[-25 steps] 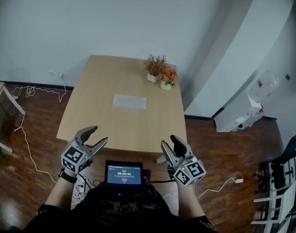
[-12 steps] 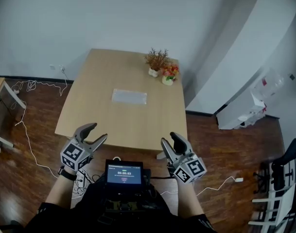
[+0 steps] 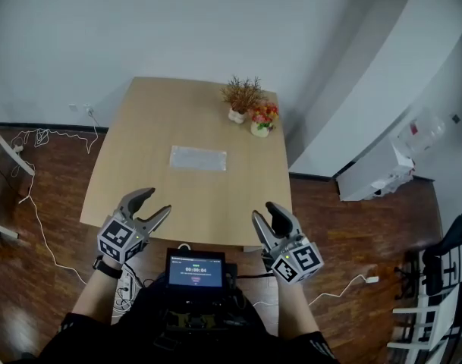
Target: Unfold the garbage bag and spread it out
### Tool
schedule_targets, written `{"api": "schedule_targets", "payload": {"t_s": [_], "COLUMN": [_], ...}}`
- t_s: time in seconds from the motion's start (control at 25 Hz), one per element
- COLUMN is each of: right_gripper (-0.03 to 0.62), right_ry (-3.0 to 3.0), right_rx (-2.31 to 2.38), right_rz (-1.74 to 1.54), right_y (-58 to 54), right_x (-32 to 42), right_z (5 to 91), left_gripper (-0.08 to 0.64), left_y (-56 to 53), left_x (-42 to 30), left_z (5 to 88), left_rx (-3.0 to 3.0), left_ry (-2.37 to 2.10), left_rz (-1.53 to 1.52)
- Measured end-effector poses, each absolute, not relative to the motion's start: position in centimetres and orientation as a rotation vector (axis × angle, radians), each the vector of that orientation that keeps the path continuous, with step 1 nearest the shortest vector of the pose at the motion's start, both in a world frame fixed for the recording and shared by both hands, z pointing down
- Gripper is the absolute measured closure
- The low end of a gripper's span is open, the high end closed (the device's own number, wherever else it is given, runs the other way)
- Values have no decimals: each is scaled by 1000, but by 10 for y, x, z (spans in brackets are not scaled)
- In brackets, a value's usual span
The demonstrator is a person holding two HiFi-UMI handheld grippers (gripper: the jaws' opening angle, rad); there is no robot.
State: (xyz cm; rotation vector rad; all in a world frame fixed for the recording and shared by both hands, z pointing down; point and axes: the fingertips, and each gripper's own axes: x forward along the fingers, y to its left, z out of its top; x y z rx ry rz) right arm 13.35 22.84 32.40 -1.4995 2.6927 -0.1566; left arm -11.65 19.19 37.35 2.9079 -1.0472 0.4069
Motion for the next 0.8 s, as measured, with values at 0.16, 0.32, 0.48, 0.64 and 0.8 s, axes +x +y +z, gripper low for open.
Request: {"api": "schedule_targets", "payload": {"t_s": [0.16,0.32,0.48,0.64,0.8], "right_gripper": [374,374,374,374,374], "right_ry": [2698,2690,2680,2671,2657], "right_rx": [-1520,-1554,-1604,-1670,-1674], "right_rz": [-172,-200,-200,-188,-242], "right_y": [189,147,108,81,61], "right_x": [129,124,117,116,114], "right_z": [329,335,336,339,345], "left_gripper": [307,307,307,305,305], "left_y": [151,106,66,32,10], "left_x": [-115,-116,-117,-110,-95], "left_z": [381,386,388,393,405], "left_rx": [2906,2913,2940,2970,2959], "left_ry": [-1009,-971,-909,-839,-778], "left_rz": [409,395,403,431,466]}}
